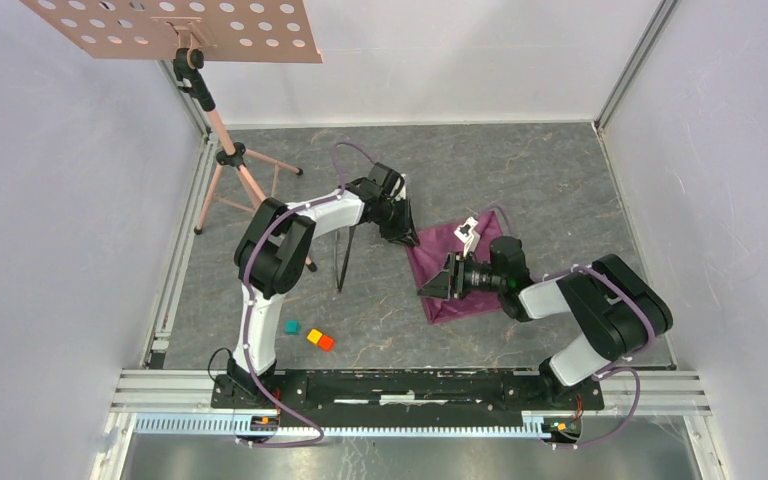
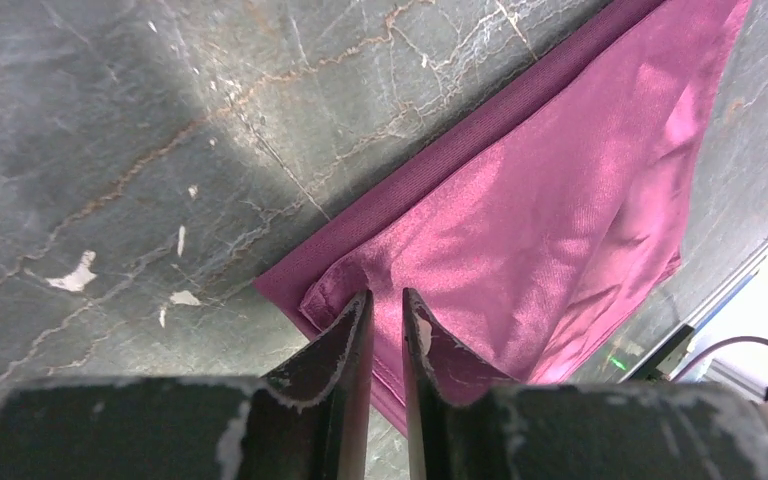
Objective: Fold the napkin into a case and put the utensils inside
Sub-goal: Smooth out the upper triangle-folded napkin at the center of the board.
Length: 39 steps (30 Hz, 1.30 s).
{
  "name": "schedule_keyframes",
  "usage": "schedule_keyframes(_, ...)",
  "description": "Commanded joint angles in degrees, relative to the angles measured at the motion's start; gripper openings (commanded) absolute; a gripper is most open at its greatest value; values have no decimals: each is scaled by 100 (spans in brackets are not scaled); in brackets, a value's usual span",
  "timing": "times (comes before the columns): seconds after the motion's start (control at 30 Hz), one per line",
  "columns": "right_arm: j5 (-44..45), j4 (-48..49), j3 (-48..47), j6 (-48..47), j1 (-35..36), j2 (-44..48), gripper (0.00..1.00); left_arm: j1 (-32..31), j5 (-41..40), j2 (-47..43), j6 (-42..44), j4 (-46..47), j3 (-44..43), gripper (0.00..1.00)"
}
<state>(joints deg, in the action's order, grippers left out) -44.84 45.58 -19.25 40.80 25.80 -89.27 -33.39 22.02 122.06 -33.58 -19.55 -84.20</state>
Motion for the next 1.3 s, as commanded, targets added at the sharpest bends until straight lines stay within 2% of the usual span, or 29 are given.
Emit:
schedule_keyframes(0.0, -215, 793, 140, 181, 75, -307, 54, 103, 58, 106, -109, 231, -33, 23)
schedule_keyframes(0.6, -219, 1559, 583, 333, 448, -1066, 52, 250, 114, 285, -147, 497, 263, 20)
schedule_keyframes(0.8, -168, 1529, 900, 284, 671, -854, 52, 339, 105, 333, -93, 470, 273, 19)
schedule_keyframes(1.07, 33, 951, 1272, -38, 904, -284, 52, 361, 117, 342, -65, 420, 255, 19)
schedule_keyframes(1.17, 11, 260, 1269, -300, 920, 398, 52, 368, 281, 159, -172, 445, 253, 19)
schedule_keyframes(1.27, 664, -2081, 846, -1378, 935, 1578, 55, 335, 492, -201, -368, 587, 261, 26)
